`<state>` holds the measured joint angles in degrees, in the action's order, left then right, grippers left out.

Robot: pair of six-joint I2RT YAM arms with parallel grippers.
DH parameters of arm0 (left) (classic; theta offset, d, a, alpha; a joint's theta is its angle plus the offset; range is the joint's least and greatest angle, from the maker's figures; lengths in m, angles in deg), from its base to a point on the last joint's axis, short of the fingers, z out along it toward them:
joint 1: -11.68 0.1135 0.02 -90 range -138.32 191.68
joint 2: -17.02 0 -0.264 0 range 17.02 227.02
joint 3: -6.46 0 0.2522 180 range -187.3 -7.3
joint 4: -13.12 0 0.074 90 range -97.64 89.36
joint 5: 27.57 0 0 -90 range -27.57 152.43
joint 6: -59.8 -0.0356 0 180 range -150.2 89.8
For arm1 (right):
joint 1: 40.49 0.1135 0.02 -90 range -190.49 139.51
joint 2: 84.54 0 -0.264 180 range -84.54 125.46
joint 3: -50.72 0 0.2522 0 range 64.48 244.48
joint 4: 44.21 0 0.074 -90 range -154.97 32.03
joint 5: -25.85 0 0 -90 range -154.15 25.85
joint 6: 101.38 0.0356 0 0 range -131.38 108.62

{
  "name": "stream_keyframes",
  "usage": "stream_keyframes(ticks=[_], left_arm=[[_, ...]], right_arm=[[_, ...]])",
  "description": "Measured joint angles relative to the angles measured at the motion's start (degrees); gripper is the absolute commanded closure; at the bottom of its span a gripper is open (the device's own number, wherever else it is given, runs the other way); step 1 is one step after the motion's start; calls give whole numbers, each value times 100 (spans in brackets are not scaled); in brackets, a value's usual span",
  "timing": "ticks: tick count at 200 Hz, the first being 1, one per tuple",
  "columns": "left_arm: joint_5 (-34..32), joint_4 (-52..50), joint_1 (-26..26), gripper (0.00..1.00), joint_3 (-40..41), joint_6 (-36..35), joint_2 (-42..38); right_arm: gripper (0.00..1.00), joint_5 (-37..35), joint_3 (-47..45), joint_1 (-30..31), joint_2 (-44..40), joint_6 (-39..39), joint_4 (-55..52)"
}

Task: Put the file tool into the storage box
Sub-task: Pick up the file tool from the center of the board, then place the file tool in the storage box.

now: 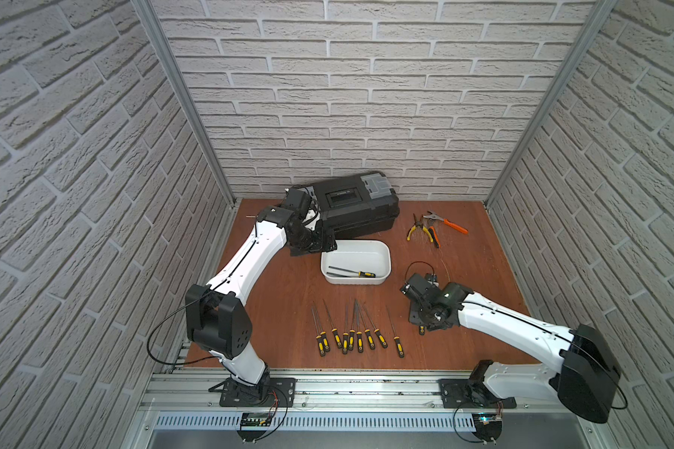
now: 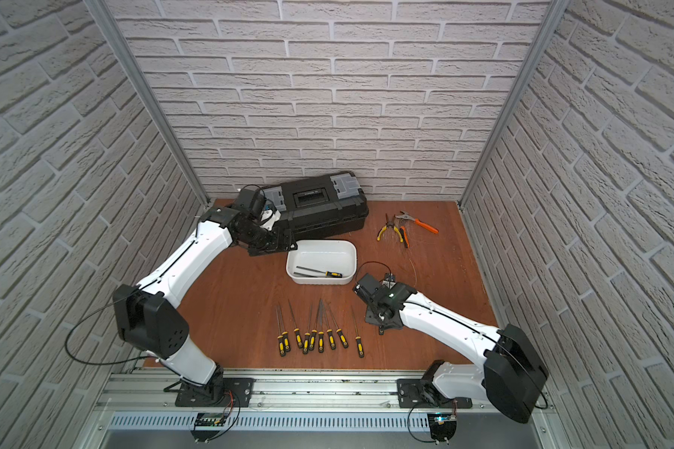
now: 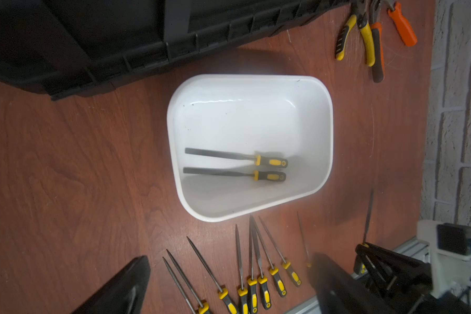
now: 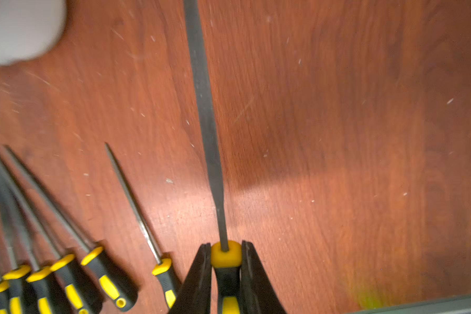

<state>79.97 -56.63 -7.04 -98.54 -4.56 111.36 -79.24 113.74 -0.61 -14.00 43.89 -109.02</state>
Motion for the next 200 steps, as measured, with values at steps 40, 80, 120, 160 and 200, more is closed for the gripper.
stream_keyframes(ticks=[40,80,120,160,200], left_arm=[[90,9,299,2,-544,35,138],[37,-24,339,2,-702,52,245],[-72,-101,411,2,-699,168,245],[-201,-190,413,2,-699,505,245],[-295,-535,273,2,-739,763,260]], right_arm=[[90,90,1102,-518,-229,-1615,-114],[92,739,2297,-887,466,-3700,-111],[93,1233,3858,-933,2072,-5364,-195],[95,1340,4642,-933,3351,-6540,-79],[95,1381,4909,-935,4328,-7309,365]])
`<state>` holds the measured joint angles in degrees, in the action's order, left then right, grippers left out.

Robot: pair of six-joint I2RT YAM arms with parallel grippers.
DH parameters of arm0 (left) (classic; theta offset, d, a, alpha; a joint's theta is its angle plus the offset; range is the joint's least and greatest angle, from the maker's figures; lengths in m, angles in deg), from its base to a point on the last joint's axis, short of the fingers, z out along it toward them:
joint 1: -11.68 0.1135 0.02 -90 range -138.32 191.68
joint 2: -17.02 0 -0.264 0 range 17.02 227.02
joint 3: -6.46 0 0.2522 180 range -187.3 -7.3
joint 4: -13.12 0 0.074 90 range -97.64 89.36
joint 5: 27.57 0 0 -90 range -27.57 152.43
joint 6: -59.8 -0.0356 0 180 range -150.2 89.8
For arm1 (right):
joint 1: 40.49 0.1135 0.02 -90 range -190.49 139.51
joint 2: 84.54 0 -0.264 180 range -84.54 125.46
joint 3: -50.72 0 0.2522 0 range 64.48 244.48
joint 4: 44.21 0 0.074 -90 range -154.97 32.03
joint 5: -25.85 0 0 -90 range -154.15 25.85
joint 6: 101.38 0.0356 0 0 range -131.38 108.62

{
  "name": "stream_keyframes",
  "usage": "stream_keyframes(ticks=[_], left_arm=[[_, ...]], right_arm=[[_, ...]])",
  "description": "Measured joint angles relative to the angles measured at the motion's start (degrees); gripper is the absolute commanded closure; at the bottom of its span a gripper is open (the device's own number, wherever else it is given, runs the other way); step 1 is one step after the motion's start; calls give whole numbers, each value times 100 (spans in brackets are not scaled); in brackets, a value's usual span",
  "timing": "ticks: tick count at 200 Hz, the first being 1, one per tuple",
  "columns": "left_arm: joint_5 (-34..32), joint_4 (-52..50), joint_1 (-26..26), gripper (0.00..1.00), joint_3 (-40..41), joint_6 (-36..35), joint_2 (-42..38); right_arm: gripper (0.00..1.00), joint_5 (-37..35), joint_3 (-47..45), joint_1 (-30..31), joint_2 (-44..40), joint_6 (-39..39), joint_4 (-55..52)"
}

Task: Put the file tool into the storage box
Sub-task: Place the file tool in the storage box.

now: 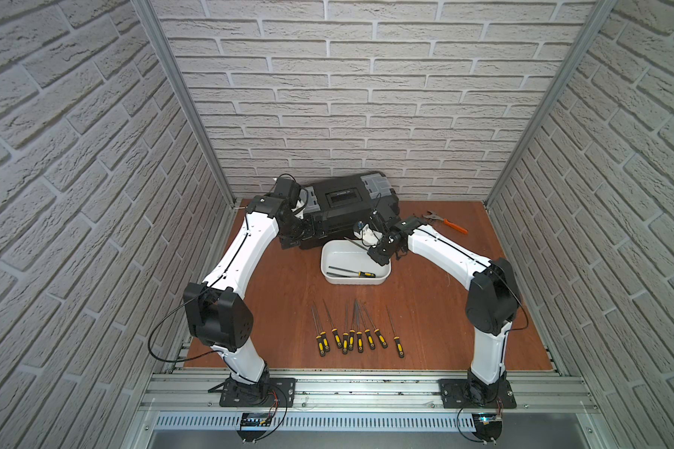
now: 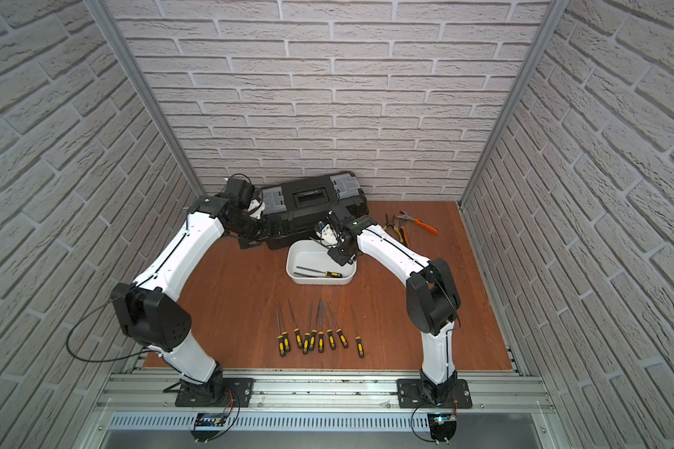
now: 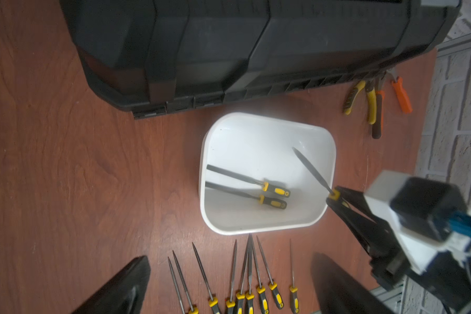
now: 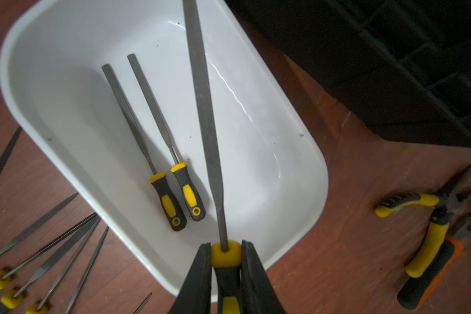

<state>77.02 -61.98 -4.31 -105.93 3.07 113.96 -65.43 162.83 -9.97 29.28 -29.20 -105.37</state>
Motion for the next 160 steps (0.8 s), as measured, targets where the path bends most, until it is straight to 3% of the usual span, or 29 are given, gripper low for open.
stream_keyframes(ticks=[35,113,137,160], left_arm=[[-92,-225,-153,2,-157,151,105],[-542,-492,-323,2,-579,339,404],[-660,-540,-334,2,-566,334,402],[-728,-577,-339,2,-564,278,402]], right_arm=[[93,146,269,15,625,-400,247],[92,404,291,170,1008,-708,457],[87,402,286,271,1008,-710,452],[73,396,264,361,1008,-699,426]])
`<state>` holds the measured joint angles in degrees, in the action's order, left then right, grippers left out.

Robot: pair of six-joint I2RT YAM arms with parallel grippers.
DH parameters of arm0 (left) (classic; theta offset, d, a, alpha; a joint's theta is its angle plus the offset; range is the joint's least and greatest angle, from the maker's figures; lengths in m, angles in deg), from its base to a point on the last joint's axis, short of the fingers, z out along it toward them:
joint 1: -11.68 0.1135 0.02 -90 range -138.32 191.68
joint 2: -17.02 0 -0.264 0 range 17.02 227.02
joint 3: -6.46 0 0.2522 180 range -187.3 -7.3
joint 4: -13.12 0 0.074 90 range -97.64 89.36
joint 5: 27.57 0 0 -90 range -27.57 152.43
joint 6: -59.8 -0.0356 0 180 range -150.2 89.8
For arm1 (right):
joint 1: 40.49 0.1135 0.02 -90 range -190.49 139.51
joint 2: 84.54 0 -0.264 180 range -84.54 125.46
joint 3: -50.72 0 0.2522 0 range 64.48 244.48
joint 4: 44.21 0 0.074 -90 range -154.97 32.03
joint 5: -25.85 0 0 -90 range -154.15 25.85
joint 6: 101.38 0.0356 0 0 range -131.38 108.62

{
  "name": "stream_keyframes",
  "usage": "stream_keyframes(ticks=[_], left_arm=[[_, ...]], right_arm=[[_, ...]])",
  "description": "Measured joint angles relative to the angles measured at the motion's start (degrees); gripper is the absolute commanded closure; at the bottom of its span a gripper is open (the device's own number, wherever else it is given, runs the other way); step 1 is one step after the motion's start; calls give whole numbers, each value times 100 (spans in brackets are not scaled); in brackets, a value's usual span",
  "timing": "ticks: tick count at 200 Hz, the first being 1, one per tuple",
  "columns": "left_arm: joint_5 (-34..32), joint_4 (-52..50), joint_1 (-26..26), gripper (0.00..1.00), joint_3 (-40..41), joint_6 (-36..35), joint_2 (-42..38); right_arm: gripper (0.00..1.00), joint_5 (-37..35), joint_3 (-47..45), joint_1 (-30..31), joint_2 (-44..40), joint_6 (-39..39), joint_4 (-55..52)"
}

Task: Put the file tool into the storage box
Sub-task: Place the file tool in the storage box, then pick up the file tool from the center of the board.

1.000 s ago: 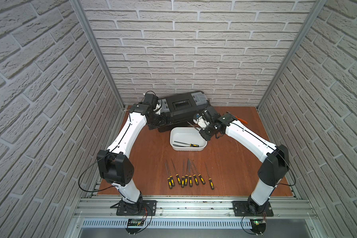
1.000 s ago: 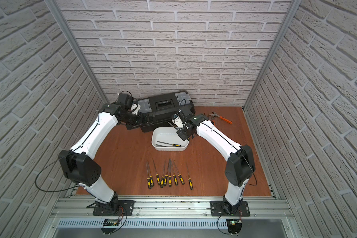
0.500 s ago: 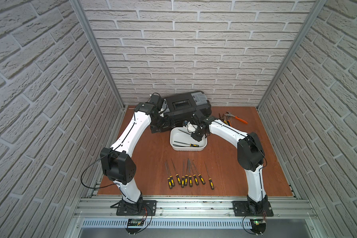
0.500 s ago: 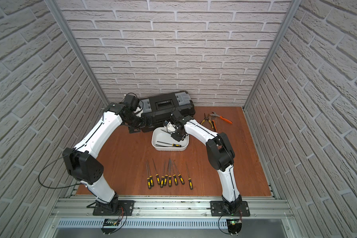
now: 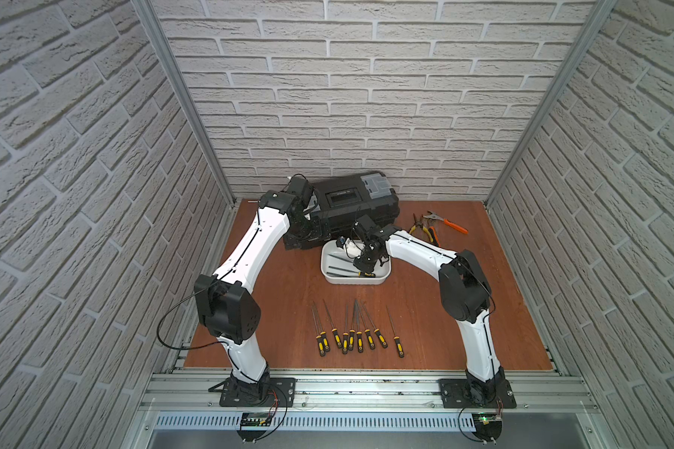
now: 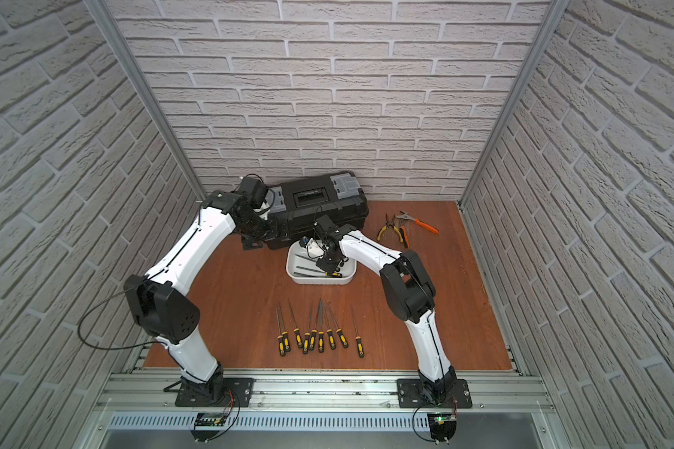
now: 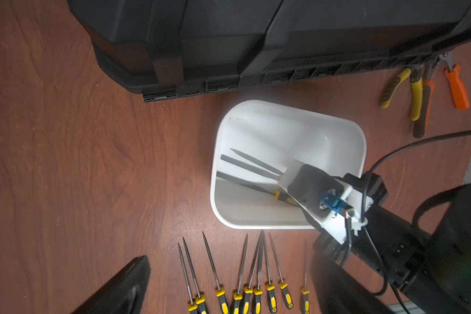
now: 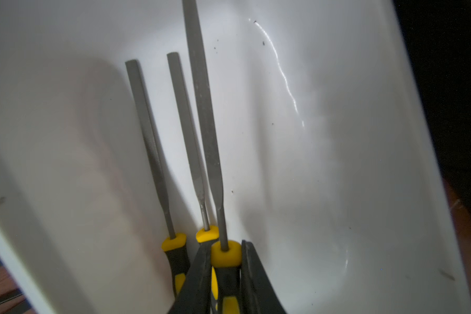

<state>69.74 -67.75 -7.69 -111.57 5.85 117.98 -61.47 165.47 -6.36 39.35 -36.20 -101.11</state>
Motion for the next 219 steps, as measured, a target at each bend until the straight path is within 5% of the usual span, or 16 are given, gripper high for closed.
stream_keyframes(ticks=[40,111,167,219], left_arm=[[-177,-83,0,2,0,-160,-22],[-122,44,107,2,531,-372,-527],[212,496,243,2,1211,-474,-872],[525,879,214,2,1513,-560,-973]], right_arm=[[58,-136,-44,66,0,61,-81],[57,-723,-142,81,-321,702,-160],[58,-1547,-892,81,-2253,2428,68],[59,-1823,-2533,85,-4262,4538,125]])
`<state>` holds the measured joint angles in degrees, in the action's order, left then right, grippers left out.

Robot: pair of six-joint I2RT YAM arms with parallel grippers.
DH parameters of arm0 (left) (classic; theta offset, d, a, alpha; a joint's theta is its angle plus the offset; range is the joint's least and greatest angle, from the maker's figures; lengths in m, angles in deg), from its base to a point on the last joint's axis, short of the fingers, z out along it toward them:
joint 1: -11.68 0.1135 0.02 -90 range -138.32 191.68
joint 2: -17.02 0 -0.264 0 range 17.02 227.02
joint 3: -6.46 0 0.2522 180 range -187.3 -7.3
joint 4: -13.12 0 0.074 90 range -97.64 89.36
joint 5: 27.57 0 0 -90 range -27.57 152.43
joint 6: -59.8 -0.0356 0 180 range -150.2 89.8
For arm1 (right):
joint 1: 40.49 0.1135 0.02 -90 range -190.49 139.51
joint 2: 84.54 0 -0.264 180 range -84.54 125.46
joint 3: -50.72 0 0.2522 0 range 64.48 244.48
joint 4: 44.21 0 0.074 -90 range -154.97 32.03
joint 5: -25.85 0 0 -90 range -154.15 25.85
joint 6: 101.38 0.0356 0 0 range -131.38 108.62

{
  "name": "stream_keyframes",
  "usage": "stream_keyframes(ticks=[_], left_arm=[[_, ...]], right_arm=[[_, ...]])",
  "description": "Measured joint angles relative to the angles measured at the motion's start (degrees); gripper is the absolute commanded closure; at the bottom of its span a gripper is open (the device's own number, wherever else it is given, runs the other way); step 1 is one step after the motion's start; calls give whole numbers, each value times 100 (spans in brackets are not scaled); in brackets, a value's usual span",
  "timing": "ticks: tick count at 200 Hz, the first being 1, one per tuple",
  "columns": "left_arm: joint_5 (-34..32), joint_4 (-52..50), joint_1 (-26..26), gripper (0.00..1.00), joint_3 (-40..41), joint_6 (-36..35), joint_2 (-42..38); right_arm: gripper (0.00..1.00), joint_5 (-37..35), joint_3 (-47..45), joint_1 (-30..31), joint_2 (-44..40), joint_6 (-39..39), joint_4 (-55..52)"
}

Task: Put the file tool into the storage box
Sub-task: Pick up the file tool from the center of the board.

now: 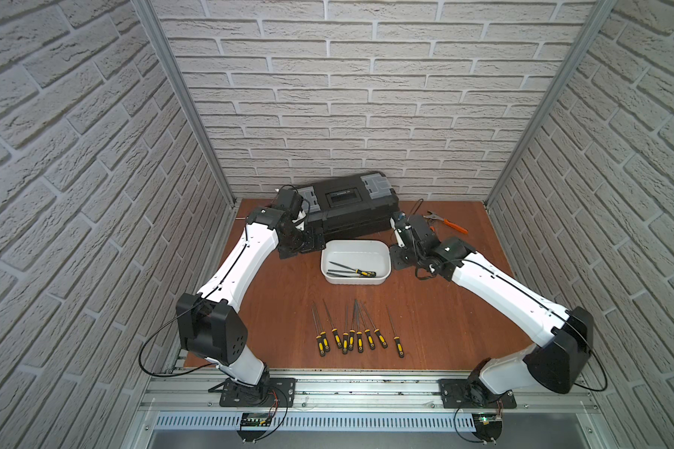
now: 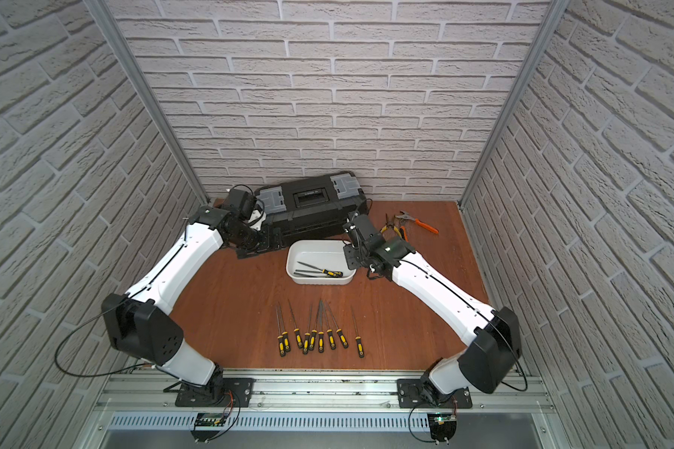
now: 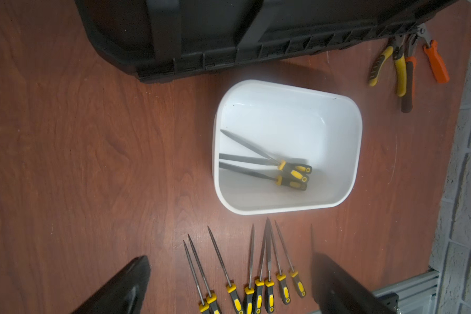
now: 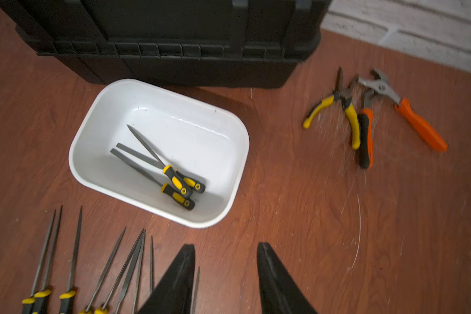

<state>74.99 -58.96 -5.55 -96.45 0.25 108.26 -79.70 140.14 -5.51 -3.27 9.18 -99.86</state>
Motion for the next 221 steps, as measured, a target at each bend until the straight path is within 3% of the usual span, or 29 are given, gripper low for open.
stream_keyframes(ticks=[49,84,136,167,221], left_arm=[[186,442,-402,2,557,7,-94],[356,813,-662,2,1276,144,-291],[479,1084,-844,2,1805,258,-562],[428,1088,-852,2,1961,319,-813],[260,999,-697,2,1906,267,-848]], right_arm=[[59,234,-1355,103,-1558,1440,-205],[59,466,-1821,343,-2149,2129,-374],[58,785,-3318,979,-2999,3213,-343],[56,761,-3565,1342,-2855,3523,-330],[53,649,-3536,1980,-1558,3606,-116]])
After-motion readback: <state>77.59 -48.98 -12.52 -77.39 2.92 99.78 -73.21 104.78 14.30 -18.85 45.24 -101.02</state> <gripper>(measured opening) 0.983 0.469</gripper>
